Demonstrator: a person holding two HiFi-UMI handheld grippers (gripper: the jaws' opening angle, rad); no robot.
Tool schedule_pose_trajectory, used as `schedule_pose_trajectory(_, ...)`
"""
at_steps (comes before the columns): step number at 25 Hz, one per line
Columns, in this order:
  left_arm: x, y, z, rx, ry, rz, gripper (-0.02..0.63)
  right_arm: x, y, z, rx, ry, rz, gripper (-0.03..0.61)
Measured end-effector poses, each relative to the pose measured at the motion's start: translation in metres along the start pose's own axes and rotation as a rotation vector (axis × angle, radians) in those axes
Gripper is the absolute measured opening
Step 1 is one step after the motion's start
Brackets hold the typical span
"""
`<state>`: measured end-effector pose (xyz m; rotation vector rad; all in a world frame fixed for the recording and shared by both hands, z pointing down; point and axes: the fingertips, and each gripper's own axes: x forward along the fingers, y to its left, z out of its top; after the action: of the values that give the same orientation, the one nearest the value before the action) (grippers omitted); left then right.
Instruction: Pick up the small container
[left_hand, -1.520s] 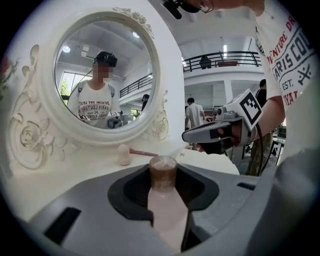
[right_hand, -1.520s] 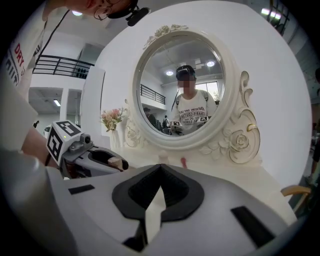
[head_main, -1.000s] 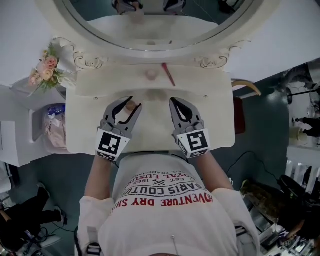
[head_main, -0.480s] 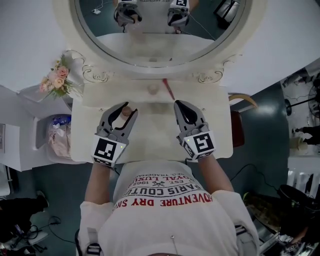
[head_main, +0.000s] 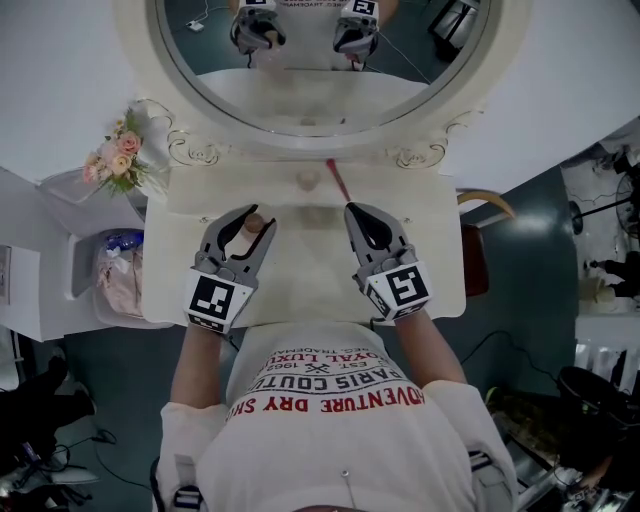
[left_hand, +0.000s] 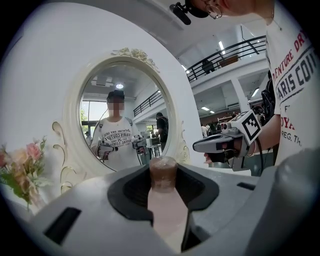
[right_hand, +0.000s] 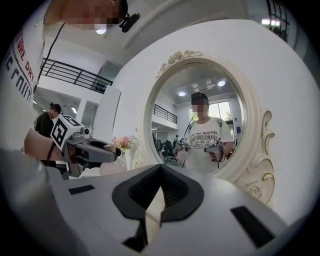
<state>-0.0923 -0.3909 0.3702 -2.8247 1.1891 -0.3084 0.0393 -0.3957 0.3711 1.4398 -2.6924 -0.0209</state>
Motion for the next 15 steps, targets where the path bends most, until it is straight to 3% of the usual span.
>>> schedule_pose_trajectory(15,-0.0033,-0.0026,-0.0071,-0.015,0.009,0.005,0.143,-0.0043,0.0085,-0.0031,-0.013,0.016,-0.002,-0.002)
